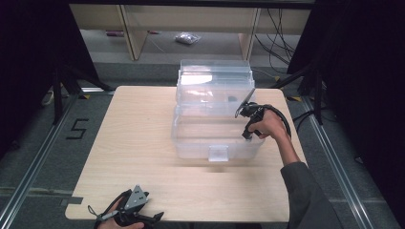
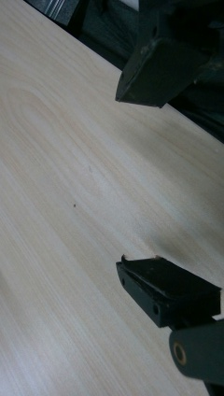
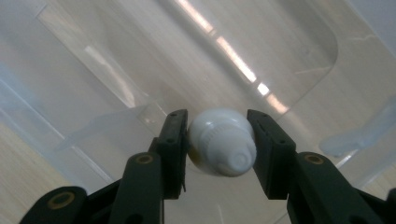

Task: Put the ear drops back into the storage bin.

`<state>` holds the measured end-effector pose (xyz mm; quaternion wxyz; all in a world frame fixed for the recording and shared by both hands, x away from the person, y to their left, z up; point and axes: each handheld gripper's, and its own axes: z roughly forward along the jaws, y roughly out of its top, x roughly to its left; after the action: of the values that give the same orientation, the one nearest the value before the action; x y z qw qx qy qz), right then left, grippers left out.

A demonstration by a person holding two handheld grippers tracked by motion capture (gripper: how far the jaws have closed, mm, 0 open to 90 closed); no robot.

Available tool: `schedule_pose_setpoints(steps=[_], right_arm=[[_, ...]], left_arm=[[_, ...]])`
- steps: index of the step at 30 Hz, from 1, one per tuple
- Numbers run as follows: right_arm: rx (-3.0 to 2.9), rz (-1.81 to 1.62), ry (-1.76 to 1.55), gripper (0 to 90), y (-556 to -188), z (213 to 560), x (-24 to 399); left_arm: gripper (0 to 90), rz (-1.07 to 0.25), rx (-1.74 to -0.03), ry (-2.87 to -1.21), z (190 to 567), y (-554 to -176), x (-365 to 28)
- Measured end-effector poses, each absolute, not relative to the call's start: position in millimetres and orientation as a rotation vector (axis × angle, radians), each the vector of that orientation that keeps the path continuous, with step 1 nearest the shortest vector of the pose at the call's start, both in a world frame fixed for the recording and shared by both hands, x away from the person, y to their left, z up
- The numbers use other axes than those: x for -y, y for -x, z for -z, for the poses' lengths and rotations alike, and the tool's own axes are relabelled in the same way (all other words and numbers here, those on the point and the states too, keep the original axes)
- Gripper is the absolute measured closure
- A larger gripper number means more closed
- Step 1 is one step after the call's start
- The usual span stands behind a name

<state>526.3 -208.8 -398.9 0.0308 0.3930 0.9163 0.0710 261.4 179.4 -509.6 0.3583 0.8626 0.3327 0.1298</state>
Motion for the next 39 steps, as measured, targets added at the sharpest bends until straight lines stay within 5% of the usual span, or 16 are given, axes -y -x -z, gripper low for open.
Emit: schedule_pose_setpoints(steps=[39], right_arm=[[-2.84,-0.192,-1.276,60.3,-532,428,207]], left_arm=[[15.2,-0.333,-0.856,-2.228,509,-261,-179]])
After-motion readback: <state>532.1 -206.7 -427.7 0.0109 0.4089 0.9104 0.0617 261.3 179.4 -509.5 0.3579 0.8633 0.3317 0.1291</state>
